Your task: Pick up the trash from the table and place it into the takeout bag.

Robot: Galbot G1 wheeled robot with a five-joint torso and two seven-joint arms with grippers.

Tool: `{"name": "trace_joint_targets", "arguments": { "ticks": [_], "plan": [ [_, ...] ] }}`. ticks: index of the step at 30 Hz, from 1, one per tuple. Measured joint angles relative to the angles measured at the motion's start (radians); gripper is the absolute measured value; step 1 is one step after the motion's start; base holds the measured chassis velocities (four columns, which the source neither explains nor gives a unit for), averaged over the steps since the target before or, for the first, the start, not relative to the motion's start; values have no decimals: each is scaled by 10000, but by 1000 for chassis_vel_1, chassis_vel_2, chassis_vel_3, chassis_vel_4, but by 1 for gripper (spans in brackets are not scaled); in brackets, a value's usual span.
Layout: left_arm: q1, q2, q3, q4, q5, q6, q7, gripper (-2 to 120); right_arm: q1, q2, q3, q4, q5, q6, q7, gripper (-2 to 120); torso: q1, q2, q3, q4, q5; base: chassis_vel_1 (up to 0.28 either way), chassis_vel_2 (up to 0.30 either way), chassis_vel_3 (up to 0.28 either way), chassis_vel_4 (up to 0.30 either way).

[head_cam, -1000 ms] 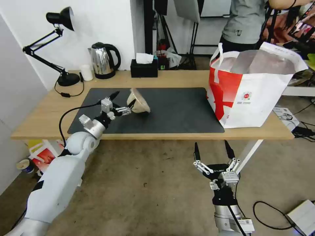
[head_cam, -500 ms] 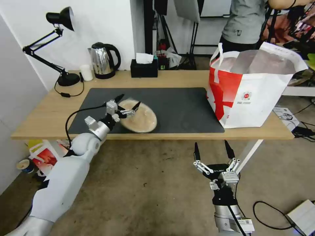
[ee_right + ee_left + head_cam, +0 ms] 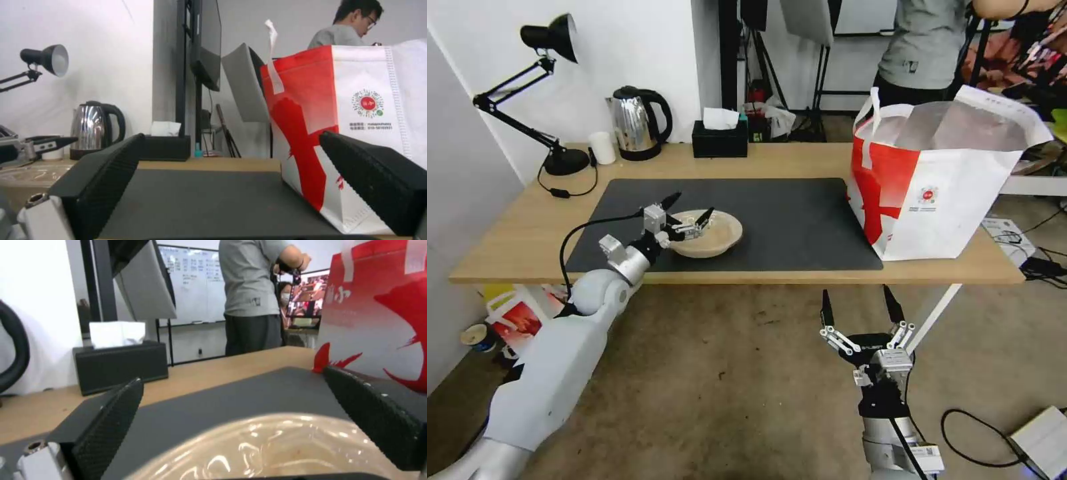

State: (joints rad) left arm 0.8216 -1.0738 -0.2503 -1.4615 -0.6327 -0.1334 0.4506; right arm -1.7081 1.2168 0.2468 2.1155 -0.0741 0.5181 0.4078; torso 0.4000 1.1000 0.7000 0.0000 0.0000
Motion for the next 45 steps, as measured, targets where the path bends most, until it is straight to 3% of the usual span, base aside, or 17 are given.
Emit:
{"name": "trace_joint_targets", "arguments": {
  "ticks": [12,15,33,45],
  "plan": [
    [34,827,-211,-451,331,-28,132,100,0,0,0,0,0,0,0,100,0,0,0,-1,0,0,0,0,0],
    [349,1213,-486,-686,808,-127,434,100,0,0,0,0,0,0,0,100,0,0,0,2,0,0,0,0,0],
    [889,2106,-1337,-1464,2106,-214,1717,100,0,0,1,0,0,0,0,100,0,0,0,0,0,0,0,0,0],
    [481,2291,-1147,-1243,2687,-261,2138,100,0,0,0,0,0,0,0,100,0,0,0,-1,0,0,0,0,0]
  ]
}}
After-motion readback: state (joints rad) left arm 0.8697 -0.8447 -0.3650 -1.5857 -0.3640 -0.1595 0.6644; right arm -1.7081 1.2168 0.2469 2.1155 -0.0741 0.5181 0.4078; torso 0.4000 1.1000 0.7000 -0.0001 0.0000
